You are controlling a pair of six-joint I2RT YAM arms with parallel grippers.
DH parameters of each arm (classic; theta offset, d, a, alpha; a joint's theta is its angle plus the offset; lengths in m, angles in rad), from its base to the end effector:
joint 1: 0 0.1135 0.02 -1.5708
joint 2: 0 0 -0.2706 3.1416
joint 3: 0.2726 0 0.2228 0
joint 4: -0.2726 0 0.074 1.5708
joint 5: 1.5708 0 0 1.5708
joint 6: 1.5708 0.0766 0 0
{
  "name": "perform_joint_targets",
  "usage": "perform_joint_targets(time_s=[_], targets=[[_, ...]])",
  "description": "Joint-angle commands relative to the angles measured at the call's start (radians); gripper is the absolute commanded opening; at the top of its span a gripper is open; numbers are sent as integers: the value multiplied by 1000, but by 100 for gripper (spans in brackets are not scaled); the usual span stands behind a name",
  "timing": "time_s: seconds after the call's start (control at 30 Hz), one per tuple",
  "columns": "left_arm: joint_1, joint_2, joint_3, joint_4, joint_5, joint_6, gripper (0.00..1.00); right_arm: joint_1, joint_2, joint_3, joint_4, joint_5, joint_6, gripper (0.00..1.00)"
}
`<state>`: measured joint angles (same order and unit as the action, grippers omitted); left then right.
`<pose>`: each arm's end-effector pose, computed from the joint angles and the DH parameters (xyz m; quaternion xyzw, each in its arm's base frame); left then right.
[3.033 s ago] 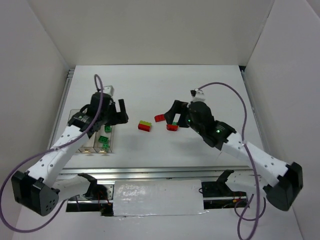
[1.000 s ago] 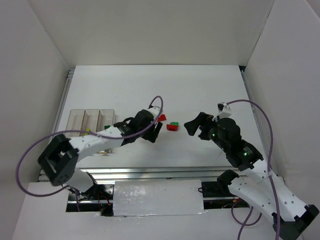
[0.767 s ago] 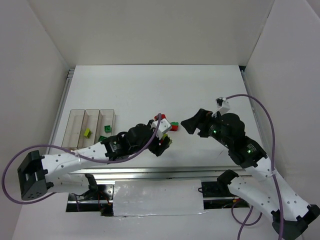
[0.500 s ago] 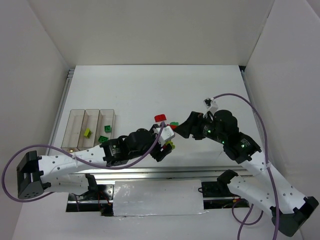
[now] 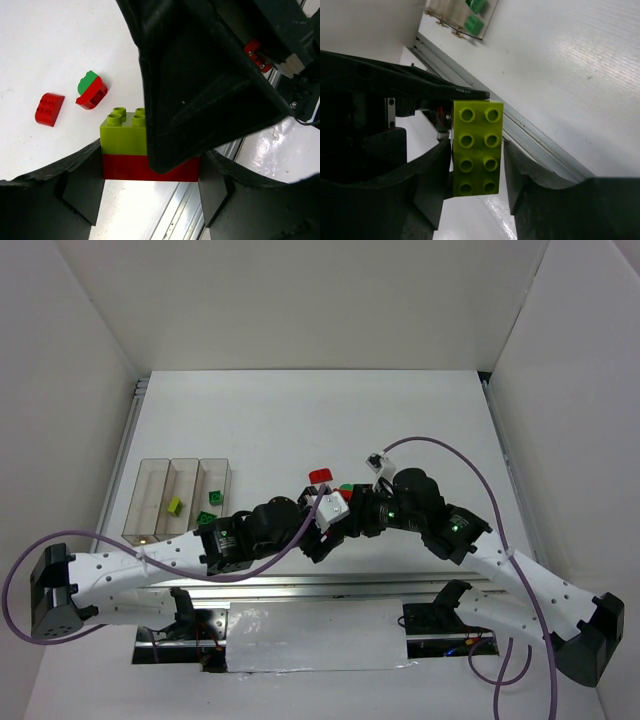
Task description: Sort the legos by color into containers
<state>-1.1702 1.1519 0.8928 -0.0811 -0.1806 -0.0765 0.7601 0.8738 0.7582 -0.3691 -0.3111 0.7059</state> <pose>0.1193 -0.2465 0.3139 0.3784 0.7217 -0.2758 0.5097 0.1262 0.1523 0.2874 -0.1029 0.8433 0.4402 0.2907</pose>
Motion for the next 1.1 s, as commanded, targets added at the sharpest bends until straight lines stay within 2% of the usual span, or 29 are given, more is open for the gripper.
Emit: perform_joint_targets(time_s=[0.0, 0.13, 0.17, 0.2, 0.23, 0.4, 0.6, 0.83, 0.93, 0.97, 1.0, 1.03, 1.07], targets=[[-9, -46, 17, 52, 6, 21, 0, 8, -21, -16, 113, -16, 4, 52], [-11, -63, 0, 55, 23, 17, 0, 5, -44, -22, 153, -6, 7, 45], [-11, -69, -3, 57, 32, 18, 0, 5, -44, -25, 159, -8, 6, 36], [-11, -72, -8, 57, 35, 20, 0, 5, -47, -25, 167, -13, 3, 8], [-11, -73, -11, 53, 35, 18, 0, 5, -50, -23, 161, 6, 1, 0], [-11, -110, -32, 24, -20, 17, 0, -65, -99, -23, 133, 1, -45, 0], [-9, -172, -87, 56, -77, -6, 0, -244, -176, -11, 122, -186, -78, 0], [-9, -189, -110, 60, -117, -35, 0, -289, -194, 1, 114, -247, -92, 0], [-8, -186, -107, 38, -309, -107, 0, -295, -210, 13, 67, -169, -106, 0], [16, -181, -80, 9, -458, -179, 0, -295, -226, 16, 53, -139, -117, 0], [47, -175, -56, -34, -532, -237, 0, -298, -236, 18, 38, -108, -123, 0], [85, -143, -22, -175, -609, -312, 0, -300, -245, 23, 18, -68, -128, 0], [224, -120, 68, -286, -679, -515, 0, -300, -260, 23, 13, -57, -135, 0]])
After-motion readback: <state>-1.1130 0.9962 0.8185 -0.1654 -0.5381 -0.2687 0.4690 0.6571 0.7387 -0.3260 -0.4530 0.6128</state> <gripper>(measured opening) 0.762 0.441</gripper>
